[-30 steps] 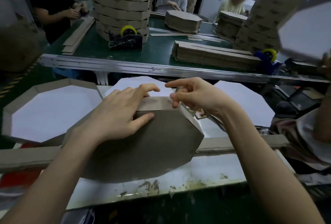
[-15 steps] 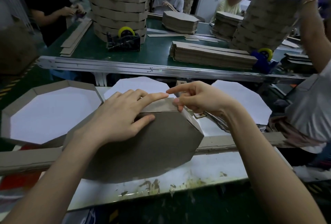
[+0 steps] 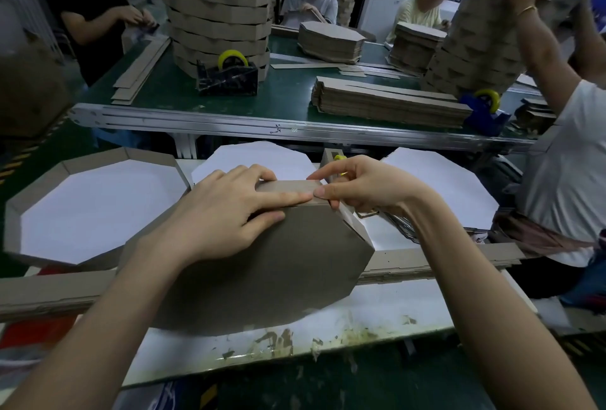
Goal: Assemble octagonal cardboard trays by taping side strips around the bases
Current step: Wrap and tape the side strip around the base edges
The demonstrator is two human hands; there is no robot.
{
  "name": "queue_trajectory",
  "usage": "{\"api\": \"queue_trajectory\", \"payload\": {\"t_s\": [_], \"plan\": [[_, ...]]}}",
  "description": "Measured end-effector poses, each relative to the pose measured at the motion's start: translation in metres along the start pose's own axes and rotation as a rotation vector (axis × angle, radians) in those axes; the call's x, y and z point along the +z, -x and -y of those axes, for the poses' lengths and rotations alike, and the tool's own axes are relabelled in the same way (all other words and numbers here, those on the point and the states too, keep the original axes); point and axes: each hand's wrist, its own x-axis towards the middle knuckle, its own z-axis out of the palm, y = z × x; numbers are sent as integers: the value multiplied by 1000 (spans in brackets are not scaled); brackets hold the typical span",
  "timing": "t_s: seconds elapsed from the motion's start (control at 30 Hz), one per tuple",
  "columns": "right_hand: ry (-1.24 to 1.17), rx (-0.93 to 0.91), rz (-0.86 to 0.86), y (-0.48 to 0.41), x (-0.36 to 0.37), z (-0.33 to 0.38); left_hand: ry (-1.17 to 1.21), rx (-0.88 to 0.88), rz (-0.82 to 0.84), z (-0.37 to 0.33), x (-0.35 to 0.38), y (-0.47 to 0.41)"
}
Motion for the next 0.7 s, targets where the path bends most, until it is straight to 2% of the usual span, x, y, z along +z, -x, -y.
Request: {"api": "queue_trajectory", "payload": {"t_s": [0.17, 0.33, 0.5, 0.6, 0.7], "plan": [[53, 57, 8, -2, 1, -3, 19, -14, -13, -1, 0, 3], [85, 46, -99, -5, 11, -14, 85, -87, -100, -5, -2, 8], [266, 63, -185, -12, 19, -9, 91, -125, -107, -8, 1, 9], [275, 14, -201, -16, 23, -9, 94, -139, -107, -6, 1, 10], [201, -51, -143, -14, 17, -14, 103, -130, -100, -5, 0, 9]]}}
